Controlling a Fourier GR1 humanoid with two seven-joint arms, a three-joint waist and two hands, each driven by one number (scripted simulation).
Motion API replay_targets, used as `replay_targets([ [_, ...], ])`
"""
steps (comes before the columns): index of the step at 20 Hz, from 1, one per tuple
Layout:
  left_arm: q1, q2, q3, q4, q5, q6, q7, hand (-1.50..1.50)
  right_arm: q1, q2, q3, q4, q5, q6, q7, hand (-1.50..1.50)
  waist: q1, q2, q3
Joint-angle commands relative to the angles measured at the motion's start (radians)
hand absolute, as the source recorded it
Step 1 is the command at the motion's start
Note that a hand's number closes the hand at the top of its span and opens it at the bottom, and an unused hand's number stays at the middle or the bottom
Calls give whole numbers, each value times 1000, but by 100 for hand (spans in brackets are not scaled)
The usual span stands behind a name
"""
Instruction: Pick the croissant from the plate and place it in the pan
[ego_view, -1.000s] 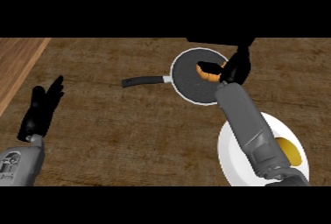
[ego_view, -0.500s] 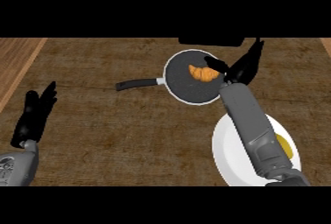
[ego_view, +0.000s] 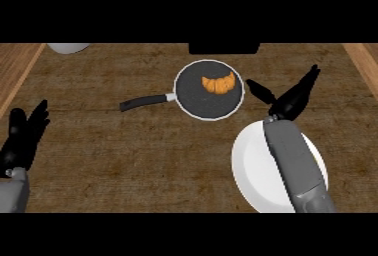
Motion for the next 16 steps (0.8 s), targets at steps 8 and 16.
replay_targets([
  [8,43,9,20,-54,13,-9,21,0,554,-6,246,-637,79,144,188,-150,-39,-8,-3],
  [16,46,-14,4,-39,-16,1,-16,0,981,-79,361,-1157,169,273,327,-150,-10,6,-1],
])
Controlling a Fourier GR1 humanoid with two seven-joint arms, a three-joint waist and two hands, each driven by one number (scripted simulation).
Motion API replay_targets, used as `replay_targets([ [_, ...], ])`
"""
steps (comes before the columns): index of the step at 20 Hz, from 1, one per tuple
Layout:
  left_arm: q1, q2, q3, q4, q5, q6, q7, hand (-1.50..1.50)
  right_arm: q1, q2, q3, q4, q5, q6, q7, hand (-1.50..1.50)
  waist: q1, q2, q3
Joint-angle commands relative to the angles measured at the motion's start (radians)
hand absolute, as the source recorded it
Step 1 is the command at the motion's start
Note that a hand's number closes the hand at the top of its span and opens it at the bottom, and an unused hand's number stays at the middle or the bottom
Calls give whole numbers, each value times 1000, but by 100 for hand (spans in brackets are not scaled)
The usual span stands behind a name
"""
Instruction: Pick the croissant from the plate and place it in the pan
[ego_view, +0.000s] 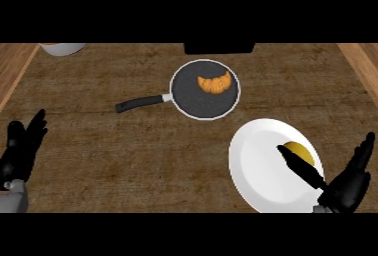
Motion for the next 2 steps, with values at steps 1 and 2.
replay_targets([
  [1,2,8,15,-32,17,-13,24,0,265,-36,53,-295,19,61,54,-150,8,3,1],
  [2,-104,-18,-22,11,-32,36,95,0,268,-40,50,-305,29,68,65,-150,8,7,1],
])
